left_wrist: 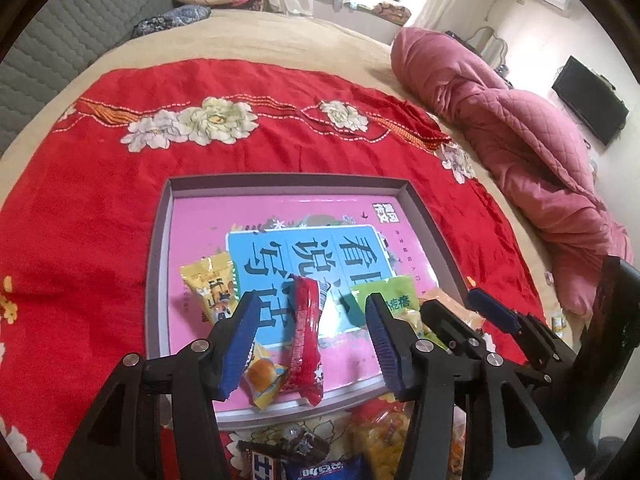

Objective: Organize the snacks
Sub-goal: 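Open the left tool onto the pink book while the right tool releases the green bag, then withdraw both open tools from the tray back toward the snack row, then move the left tool to the blue chocolate bar while the right tool reaches the orange-labelled bag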

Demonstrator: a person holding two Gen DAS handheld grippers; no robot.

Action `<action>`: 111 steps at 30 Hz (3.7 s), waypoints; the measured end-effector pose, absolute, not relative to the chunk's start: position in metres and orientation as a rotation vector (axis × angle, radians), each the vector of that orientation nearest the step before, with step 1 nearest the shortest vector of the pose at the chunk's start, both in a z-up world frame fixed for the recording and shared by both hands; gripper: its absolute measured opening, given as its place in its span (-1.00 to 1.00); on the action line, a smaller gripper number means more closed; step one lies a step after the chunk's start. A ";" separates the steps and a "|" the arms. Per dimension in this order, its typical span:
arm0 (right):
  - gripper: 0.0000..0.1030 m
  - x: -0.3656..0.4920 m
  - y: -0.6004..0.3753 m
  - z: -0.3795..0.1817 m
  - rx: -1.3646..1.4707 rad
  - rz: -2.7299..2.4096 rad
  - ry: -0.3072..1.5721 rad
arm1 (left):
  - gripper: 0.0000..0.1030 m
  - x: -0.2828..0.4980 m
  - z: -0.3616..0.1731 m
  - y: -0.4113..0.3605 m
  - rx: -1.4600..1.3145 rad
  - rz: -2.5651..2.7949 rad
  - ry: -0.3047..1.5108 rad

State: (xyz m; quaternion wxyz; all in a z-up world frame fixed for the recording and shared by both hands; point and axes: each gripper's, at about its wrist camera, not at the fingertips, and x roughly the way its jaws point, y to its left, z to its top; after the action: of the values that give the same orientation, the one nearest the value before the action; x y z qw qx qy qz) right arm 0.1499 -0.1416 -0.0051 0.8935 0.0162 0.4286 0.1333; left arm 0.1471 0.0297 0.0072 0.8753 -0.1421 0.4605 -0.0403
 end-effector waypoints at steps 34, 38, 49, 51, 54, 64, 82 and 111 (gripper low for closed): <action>0.67 0.126 -0.163 0.060 0.104 0.307 0.747 | 0.22 0.103 0.061 0.049 -0.290 -0.025 0.872; 0.67 0.123 -0.165 0.065 0.103 0.304 0.738 | 0.22 0.099 0.065 0.053 -0.288 -0.020 0.866; 0.68 0.105 -0.179 0.067 0.097 0.307 0.742 | 0.22 0.081 0.060 0.060 -0.302 -0.010 0.897; 0.68 0.101 -0.183 0.065 0.097 0.312 0.747 | 0.22 0.077 0.058 0.060 -0.297 -0.011 0.906; 0.68 0.097 -0.186 0.062 0.076 0.303 0.758 | 0.22 0.071 0.055 0.059 -0.289 -0.012 0.916; 0.68 0.080 -0.193 0.061 0.024 0.299 0.762 | 0.22 0.059 0.049 0.054 -0.277 -0.012 0.940; 0.72 0.048 -0.190 0.043 -0.030 0.385 0.823 | 0.23 0.038 0.025 0.037 -0.231 -0.024 1.030; 0.73 0.032 -0.183 0.022 -0.120 0.494 0.889 | 0.23 0.027 0.003 0.045 -0.250 -0.015 1.140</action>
State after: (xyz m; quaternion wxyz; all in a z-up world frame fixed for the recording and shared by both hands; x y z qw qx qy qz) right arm 0.0325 -0.1825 0.0219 0.8718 -0.0575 0.4251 0.2365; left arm 0.0274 0.0452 0.0034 0.8346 -0.1180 0.5380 -0.0070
